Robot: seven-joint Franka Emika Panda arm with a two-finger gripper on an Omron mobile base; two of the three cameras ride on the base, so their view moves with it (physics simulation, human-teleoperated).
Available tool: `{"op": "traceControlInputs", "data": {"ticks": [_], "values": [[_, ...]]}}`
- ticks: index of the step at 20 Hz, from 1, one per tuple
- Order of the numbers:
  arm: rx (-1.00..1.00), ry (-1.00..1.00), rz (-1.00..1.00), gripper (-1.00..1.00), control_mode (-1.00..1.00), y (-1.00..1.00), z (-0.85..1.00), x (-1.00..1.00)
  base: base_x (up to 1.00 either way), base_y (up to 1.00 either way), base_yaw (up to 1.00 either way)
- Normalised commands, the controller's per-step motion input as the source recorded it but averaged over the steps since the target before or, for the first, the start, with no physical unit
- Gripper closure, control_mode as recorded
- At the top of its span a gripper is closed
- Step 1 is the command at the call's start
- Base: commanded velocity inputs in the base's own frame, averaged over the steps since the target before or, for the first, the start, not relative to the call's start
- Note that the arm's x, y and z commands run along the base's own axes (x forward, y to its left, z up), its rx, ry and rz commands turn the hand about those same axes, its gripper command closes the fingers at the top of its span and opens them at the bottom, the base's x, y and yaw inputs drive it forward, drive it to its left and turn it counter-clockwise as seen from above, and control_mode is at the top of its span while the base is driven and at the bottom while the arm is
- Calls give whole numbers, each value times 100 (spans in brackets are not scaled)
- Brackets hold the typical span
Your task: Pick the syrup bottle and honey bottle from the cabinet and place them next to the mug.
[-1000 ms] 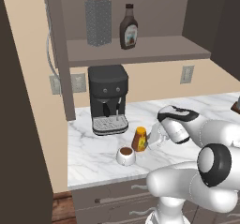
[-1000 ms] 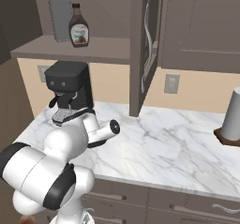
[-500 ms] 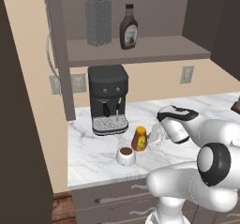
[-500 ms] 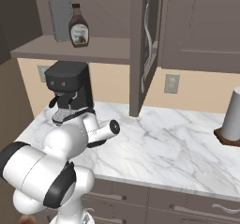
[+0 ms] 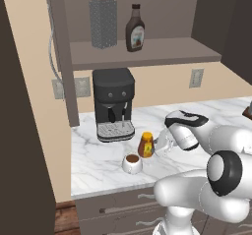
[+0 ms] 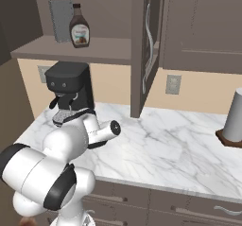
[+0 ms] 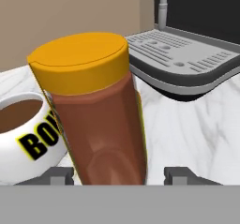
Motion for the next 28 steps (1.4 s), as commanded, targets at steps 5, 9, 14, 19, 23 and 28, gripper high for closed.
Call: {"op": "traceControlInputs", "data": {"ticks": [5,9,14,19,23,28], "values": [[0,0,0,-100,-100,0,0,-1,0,0,0],[0,0,0,-100,-100,0,0,-4,0,0,0],[0,-2,0,-100,-100,-24,9,-31,0,0,0],[0,0,0,-100,-100,-20,27,-6,0,0,0],[0,0,0,-100,-100,-1,67,0,0,0,0],[0,8,-9,-100,-100,0,70,-2,0,0,0]]}}
